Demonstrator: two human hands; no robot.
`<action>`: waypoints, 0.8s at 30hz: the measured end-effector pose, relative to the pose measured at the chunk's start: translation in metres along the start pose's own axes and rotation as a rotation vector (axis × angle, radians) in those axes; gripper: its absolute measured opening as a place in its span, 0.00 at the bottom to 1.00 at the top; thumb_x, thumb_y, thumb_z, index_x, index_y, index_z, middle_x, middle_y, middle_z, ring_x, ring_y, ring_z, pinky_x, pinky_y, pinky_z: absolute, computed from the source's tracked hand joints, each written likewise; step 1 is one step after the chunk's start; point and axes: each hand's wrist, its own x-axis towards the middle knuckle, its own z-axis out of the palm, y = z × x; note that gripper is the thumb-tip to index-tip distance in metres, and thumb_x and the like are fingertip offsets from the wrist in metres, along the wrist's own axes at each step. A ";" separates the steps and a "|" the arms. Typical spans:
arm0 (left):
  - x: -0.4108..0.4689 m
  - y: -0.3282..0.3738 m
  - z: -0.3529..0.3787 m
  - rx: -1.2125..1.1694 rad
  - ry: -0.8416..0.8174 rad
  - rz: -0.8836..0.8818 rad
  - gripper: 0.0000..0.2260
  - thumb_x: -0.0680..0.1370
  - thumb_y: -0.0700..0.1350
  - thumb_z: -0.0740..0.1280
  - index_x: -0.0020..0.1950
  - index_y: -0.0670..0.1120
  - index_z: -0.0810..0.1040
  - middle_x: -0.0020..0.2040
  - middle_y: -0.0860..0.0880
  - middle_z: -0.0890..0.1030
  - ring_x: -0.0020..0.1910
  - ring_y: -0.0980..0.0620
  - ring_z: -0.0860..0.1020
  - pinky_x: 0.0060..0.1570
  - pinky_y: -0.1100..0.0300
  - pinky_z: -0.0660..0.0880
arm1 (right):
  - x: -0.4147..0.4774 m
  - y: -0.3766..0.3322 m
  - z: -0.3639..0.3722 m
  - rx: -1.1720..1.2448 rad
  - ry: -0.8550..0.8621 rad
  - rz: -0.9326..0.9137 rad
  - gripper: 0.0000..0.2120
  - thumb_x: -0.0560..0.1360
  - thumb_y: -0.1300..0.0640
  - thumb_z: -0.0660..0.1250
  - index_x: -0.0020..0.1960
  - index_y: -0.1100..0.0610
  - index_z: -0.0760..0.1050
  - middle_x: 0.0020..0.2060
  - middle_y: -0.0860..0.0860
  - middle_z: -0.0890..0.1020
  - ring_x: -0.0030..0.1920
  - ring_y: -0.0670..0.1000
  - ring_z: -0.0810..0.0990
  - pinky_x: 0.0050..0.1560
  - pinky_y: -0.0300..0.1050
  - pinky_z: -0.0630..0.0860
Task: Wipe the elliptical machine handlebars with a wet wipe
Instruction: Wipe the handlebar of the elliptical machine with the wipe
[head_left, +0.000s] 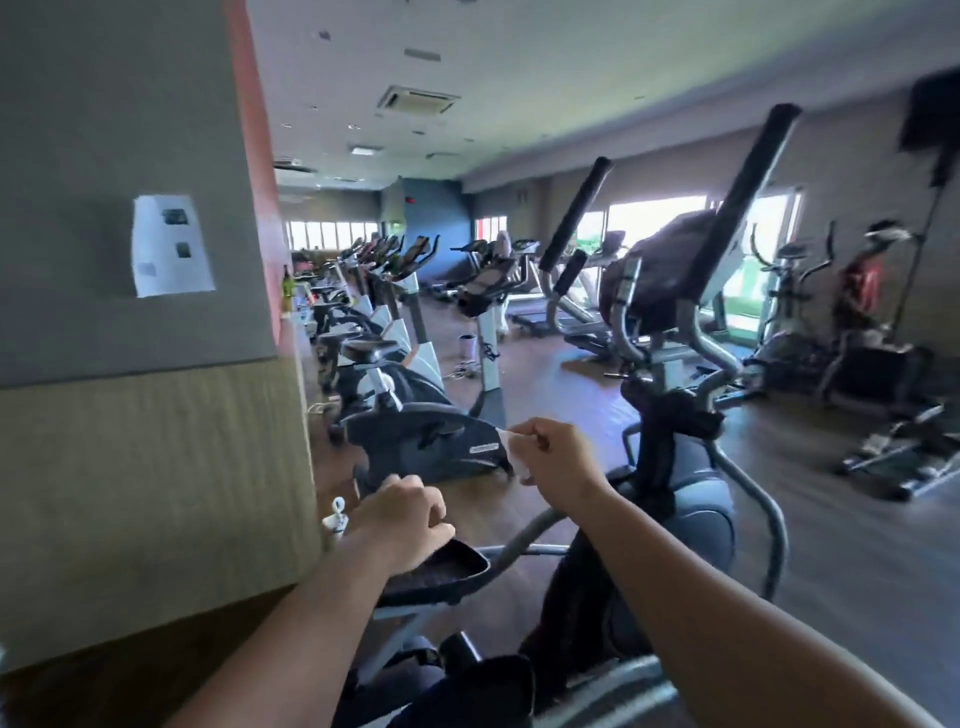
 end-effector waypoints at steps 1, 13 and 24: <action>0.015 0.025 -0.002 0.002 0.019 0.035 0.14 0.76 0.61 0.68 0.57 0.55 0.82 0.57 0.52 0.78 0.63 0.49 0.73 0.64 0.52 0.72 | 0.007 0.009 -0.029 -0.012 0.029 -0.004 0.09 0.68 0.44 0.66 0.44 0.43 0.83 0.36 0.48 0.85 0.40 0.54 0.84 0.40 0.59 0.84; 0.205 0.235 -0.057 -0.030 0.165 0.341 0.16 0.77 0.60 0.67 0.60 0.53 0.80 0.62 0.48 0.78 0.65 0.48 0.74 0.63 0.49 0.74 | 0.098 0.028 -0.267 -0.252 0.338 -0.077 0.07 0.73 0.50 0.66 0.39 0.48 0.81 0.29 0.46 0.82 0.33 0.50 0.83 0.36 0.44 0.79; 0.411 0.289 -0.103 -0.094 0.322 0.582 0.20 0.77 0.59 0.69 0.67 0.53 0.76 0.62 0.51 0.78 0.61 0.50 0.75 0.60 0.49 0.76 | 0.257 0.021 -0.350 -0.504 0.589 -0.179 0.06 0.77 0.53 0.69 0.49 0.50 0.85 0.41 0.47 0.86 0.41 0.48 0.83 0.45 0.44 0.80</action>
